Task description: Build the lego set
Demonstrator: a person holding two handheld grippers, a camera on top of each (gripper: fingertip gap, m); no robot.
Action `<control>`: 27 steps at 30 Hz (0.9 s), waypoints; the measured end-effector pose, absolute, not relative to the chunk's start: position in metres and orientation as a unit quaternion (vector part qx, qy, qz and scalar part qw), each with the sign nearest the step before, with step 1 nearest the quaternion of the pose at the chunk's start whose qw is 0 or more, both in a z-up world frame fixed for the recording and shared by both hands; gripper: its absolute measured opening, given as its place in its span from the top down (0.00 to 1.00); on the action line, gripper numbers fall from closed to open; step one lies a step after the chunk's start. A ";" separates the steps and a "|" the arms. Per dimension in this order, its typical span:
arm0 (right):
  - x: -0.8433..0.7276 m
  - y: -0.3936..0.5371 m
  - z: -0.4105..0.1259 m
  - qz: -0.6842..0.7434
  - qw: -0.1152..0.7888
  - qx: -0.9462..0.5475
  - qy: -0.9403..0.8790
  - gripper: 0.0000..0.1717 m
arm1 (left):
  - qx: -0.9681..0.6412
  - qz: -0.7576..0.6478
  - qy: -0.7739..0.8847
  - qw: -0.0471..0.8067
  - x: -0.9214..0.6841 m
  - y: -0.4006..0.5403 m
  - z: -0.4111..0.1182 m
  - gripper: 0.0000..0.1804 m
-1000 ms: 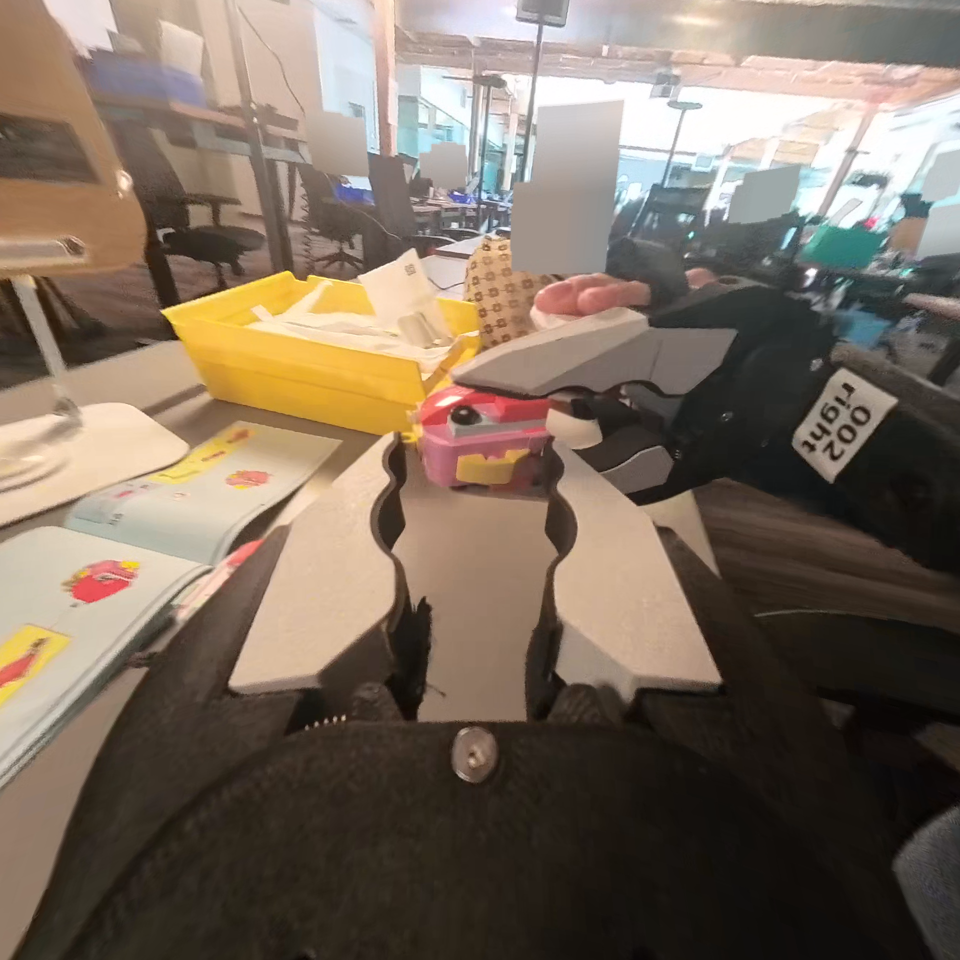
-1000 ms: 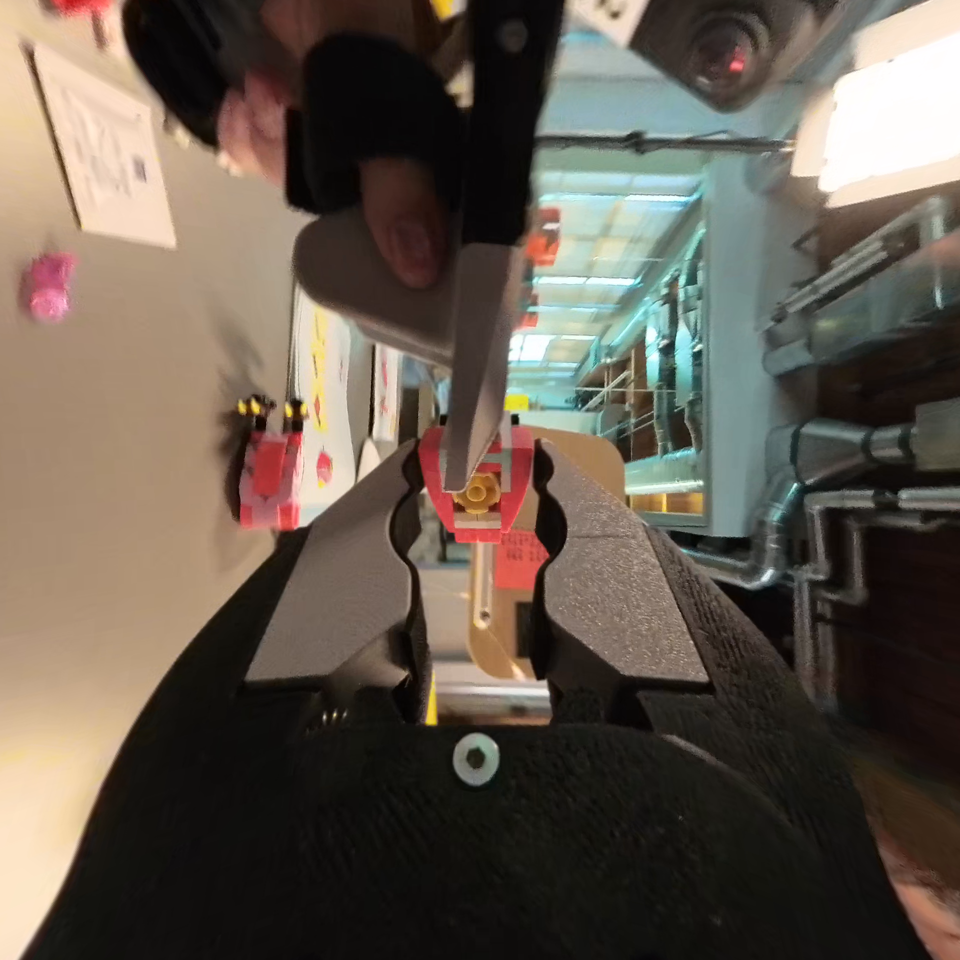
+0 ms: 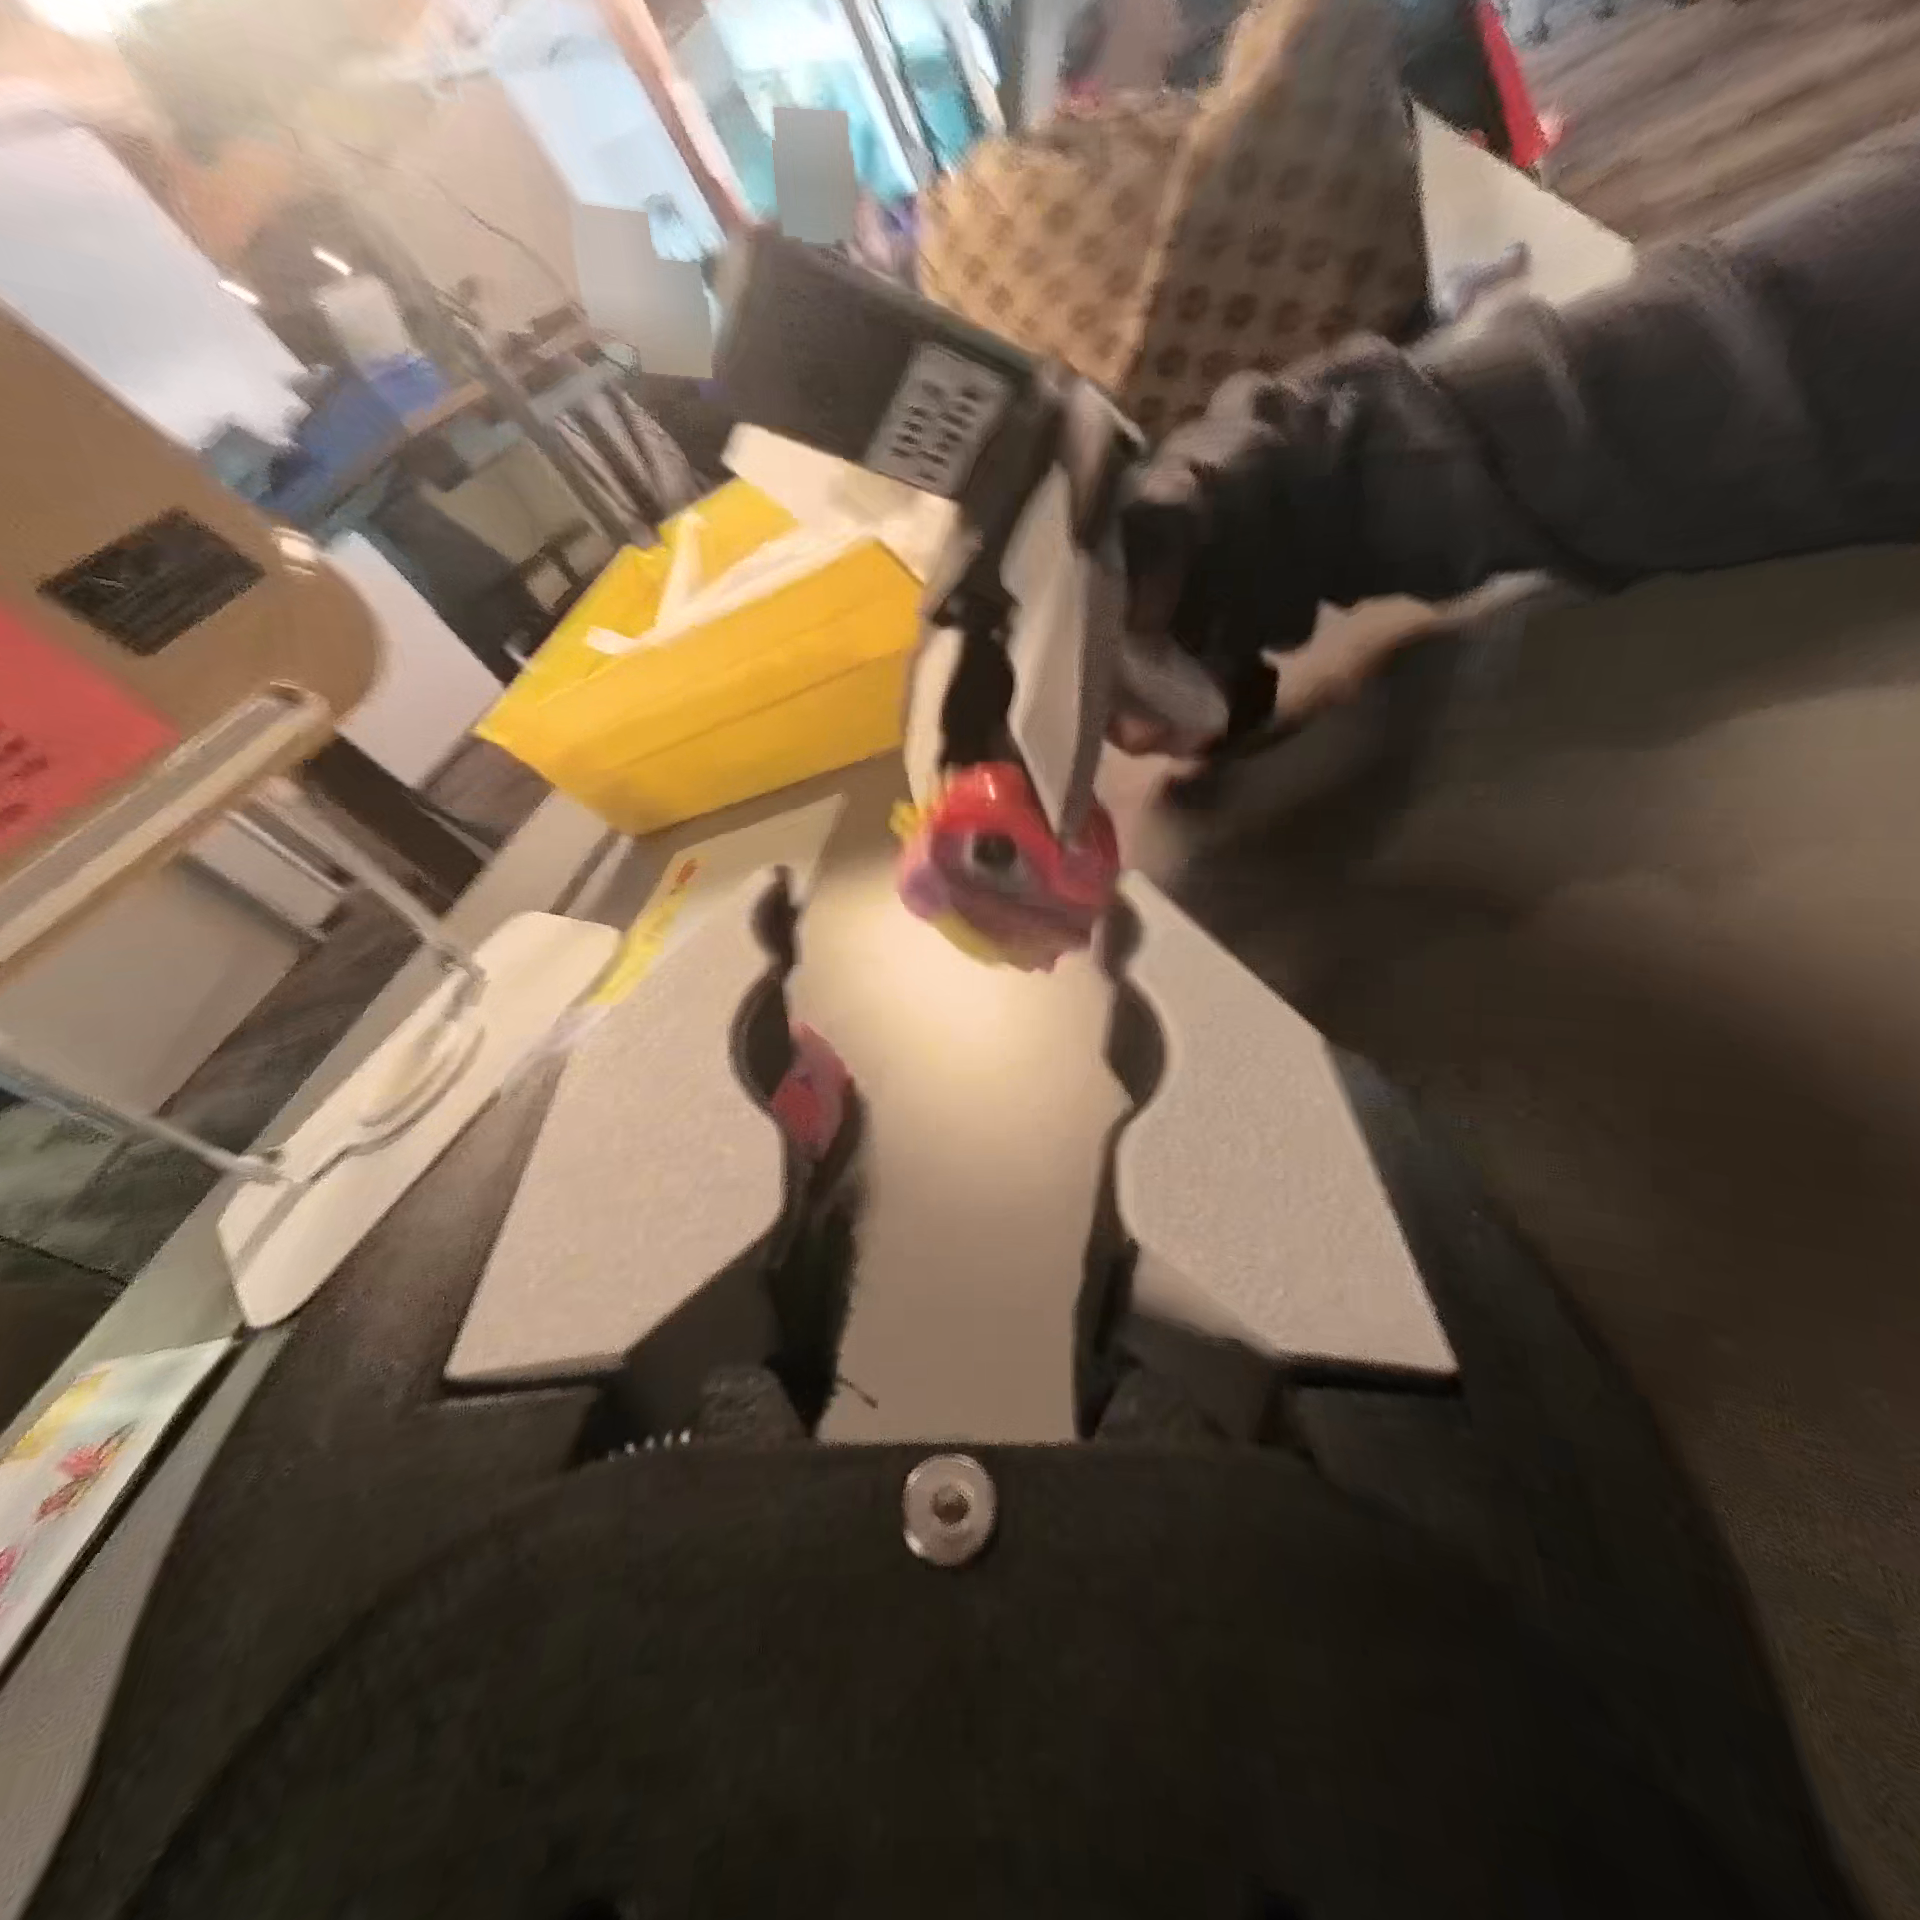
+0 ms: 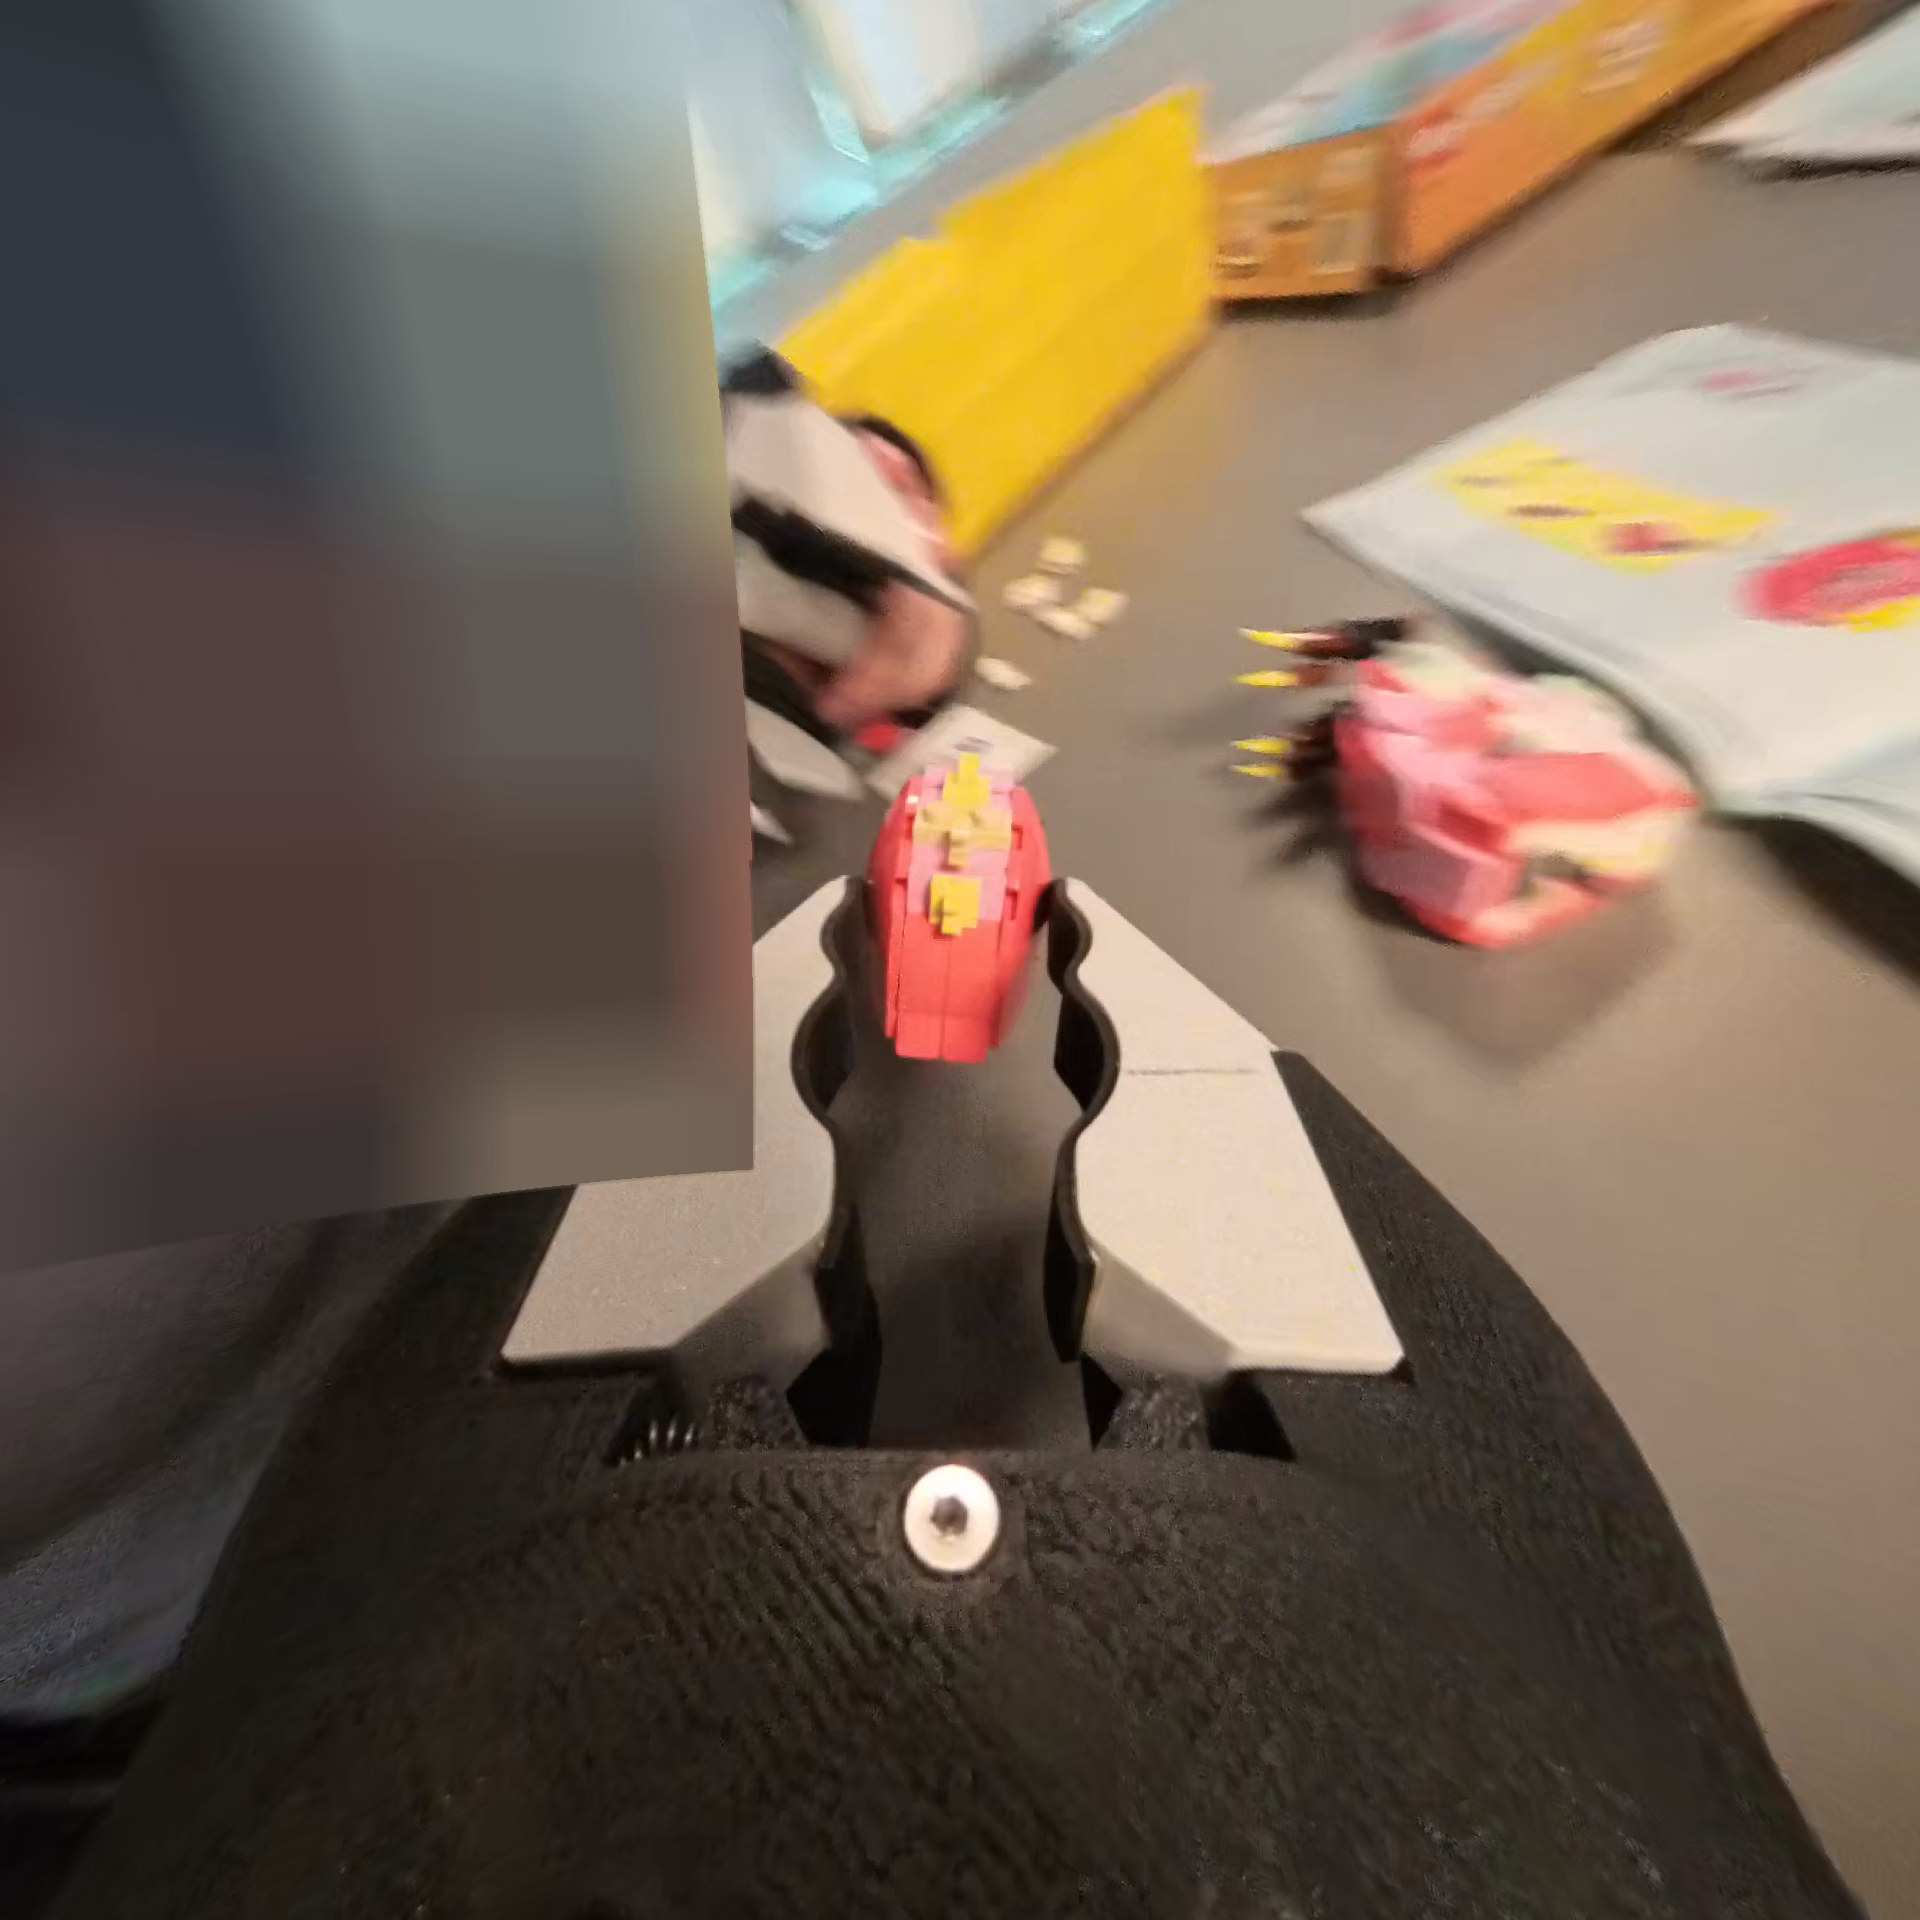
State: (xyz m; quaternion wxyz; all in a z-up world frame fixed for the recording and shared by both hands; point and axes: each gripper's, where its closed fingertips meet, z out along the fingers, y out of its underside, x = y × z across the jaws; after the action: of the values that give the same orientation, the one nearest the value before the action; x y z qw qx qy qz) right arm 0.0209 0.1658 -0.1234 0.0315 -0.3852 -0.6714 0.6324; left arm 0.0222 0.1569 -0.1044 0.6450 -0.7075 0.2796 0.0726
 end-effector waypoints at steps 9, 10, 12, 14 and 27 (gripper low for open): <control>0.001 0.212 -0.159 0.453 0.267 -0.399 -0.751 0.80 | -0.602 0.065 0.046 0.795 -0.051 0.125 -0.042 0.69; 0.001 0.213 -0.165 0.438 0.268 -0.397 -0.761 0.80 | -0.602 0.063 0.035 0.795 -0.055 0.124 -0.042 0.69; 0.004 0.217 -0.174 0.410 0.267 -0.396 -0.777 0.80 | -0.606 0.055 0.023 0.793 -0.059 0.124 -0.044 0.69; 0.008 0.220 -0.178 0.399 0.261 -0.396 -0.785 0.80 | -0.613 0.048 0.016 0.788 -0.061 0.126 -0.048 0.69; 0.009 0.239 -0.113 0.511 0.363 -0.374 -0.683 0.63 | -0.617 0.068 -0.009 0.784 -0.073 0.126 -0.052 0.64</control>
State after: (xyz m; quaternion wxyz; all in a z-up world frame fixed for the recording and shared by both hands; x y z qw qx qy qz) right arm 0.0094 0.2386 -0.1131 0.3634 -0.3741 -0.6830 0.5114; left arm -0.0728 0.1263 -0.0525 0.7841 -0.6168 -0.0094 0.0680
